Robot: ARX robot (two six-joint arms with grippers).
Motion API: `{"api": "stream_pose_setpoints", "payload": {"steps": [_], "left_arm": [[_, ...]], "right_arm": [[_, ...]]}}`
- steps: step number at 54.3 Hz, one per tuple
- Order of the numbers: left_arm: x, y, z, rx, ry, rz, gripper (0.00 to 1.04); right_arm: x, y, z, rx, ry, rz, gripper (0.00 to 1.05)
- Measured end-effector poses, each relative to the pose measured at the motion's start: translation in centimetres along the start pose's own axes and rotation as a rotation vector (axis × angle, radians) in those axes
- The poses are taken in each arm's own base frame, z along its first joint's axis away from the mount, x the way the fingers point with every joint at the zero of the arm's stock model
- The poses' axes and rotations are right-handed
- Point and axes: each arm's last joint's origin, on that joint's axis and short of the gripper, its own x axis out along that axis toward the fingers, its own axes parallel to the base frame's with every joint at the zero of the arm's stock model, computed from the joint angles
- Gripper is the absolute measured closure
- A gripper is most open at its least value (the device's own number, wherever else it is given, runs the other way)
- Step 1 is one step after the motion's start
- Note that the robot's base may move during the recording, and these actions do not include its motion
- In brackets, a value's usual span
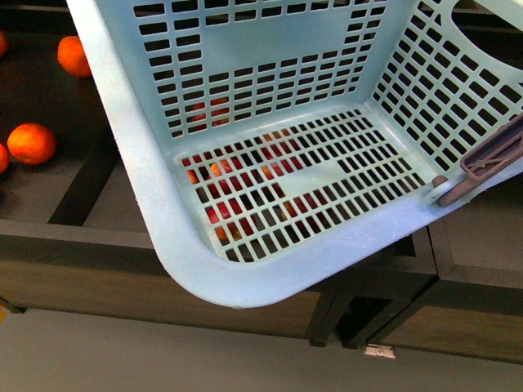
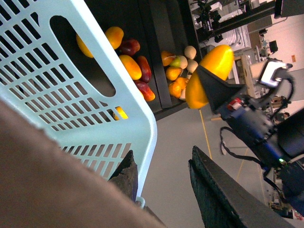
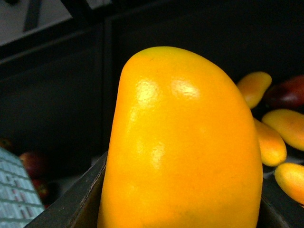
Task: Pick mango and avocado into basket
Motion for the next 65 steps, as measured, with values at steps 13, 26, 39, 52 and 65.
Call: {"api": "stream_pose_setpoints", "payload": {"steps": [13,26,39,52,65], "left_arm": [[0.0,0.0,0.0,0.000,0.000,0.000,0.74],[0.0,0.0,0.0,0.000,0.000,0.000,0.74],[0.0,0.1,0.0,0.008,-0.004,0.006,0.74],[0.0,0.2,0.0,0.000,-0.004,0.011,0.74],[0.0,0.2,-0.1,-0.005,-0.003,0.009,0.74]], "right_arm": [[-1.2,6.4,-0.3,-0.031,-0.018,0.147,0.44],[-0.9,13.1,-3.0,-0.066,0.056,0.289,0.44],[-0.8,15.2,-4.6,-0.065,0.104,0.317,0.27],[-0.5,13.9,-4.1,-0.026,0.056,0.222,0.09],[-2.4,9.6,-3.0,0.025,-0.084,-0.083,0.09]]}}
